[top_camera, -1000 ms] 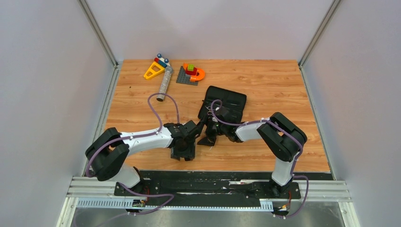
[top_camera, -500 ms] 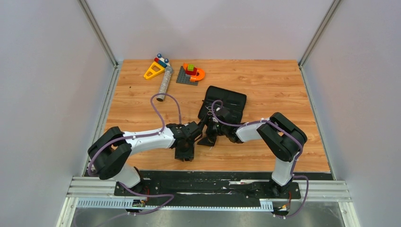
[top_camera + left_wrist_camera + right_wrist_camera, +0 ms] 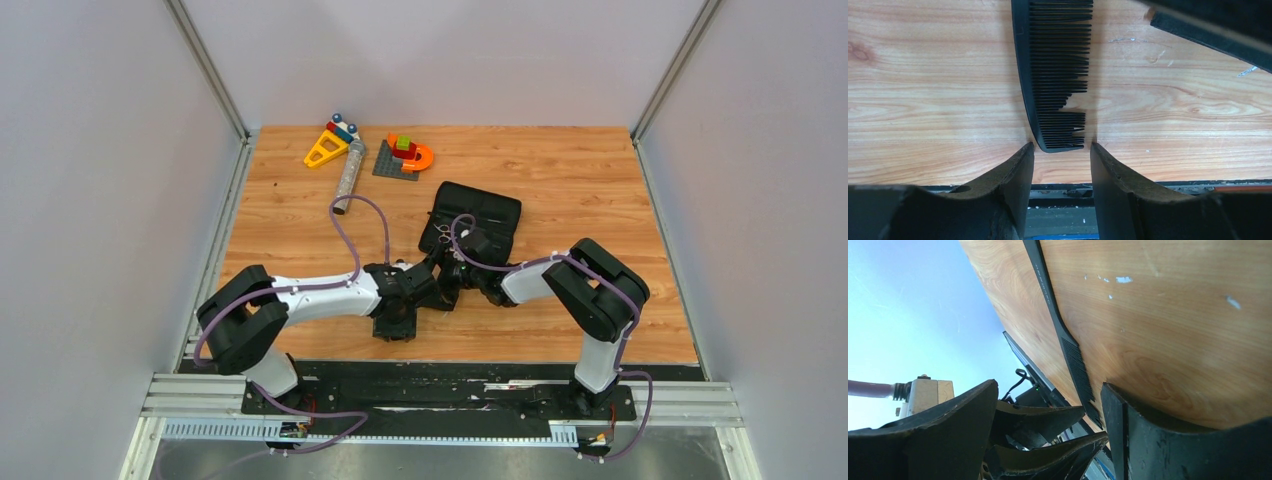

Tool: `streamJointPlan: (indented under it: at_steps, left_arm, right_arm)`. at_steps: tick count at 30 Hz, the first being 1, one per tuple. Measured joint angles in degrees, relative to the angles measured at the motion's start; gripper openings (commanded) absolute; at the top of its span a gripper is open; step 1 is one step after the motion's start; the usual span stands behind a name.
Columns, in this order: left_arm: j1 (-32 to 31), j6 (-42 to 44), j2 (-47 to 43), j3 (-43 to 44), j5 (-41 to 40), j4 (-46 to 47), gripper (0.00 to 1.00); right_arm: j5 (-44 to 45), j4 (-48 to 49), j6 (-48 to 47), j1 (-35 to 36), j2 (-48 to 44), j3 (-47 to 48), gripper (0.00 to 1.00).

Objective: Sort the hair-cutting tools
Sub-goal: Pick up the comb at the center of the board.

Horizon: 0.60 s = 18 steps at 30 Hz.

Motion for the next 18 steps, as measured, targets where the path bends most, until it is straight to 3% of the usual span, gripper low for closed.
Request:
streamJointPlan:
  at_steps: [7,18]
  left_arm:
    - [-0.63,-1.36,-0.24,-0.83,-1.86,-0.15,0.39]
    - [-0.68,-1.68,-2.54,-3.1,-2.12,1.92,0.3]
  right_arm:
    - [0.22,2.69,1.57,0.0,0.11,-1.36,0.78]
    - [0.81,4.59,3.82,1.01,1.4,-0.94,0.78]
